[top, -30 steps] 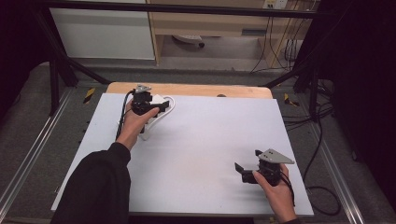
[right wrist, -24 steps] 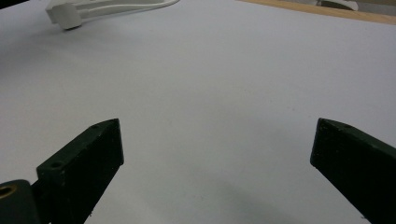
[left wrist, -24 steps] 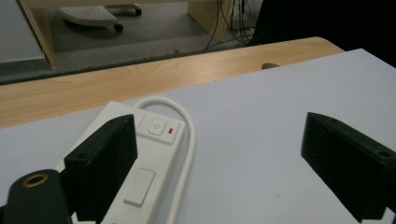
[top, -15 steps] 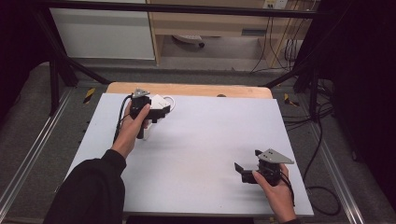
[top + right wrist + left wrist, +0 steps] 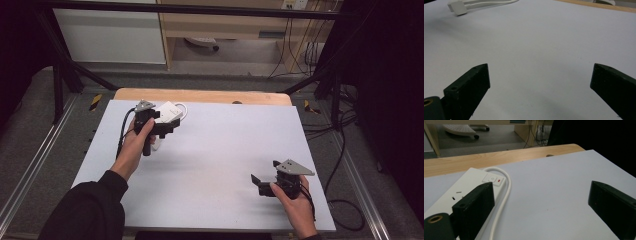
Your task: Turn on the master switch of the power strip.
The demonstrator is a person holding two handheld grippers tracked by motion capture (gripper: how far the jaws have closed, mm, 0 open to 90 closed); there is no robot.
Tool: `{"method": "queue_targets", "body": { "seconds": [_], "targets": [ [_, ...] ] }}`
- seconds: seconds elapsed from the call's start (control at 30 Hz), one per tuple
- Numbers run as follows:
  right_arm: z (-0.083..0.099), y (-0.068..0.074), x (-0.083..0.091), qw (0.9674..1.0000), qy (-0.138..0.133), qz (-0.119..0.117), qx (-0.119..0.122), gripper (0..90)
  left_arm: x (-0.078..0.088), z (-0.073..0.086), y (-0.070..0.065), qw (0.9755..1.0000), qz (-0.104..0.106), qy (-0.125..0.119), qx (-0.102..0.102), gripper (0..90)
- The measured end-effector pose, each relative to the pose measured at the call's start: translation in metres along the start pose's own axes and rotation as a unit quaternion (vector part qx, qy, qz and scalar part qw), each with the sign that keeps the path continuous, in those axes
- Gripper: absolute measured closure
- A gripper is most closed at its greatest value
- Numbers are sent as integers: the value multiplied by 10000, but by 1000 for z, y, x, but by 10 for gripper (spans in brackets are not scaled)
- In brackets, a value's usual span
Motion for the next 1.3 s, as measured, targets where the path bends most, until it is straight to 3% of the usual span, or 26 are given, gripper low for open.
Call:
{"method": "queue_targets", "body": {
  "seconds": [0.47, 1.3],
  "targets": [
    [0, 1, 0, 10000, 25, -16, 24, 31, 33, 18, -8, 9998, 151, -108, -23, 74],
    [0, 2, -1, 10000, 64, -3, 45, 32, 89, 54, 0, 9992, 12, -361, -197, 73]
  ]
}}
Point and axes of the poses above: each handheld gripper's, and its own axes: x roughly backward along the jaws, z roughly out of its underside, y roughly to its left, the point moved 2 cm from there along -x, roughly forward along the jaws, and after that the axes turned 12 degrees about x, right-handed, at the moved point
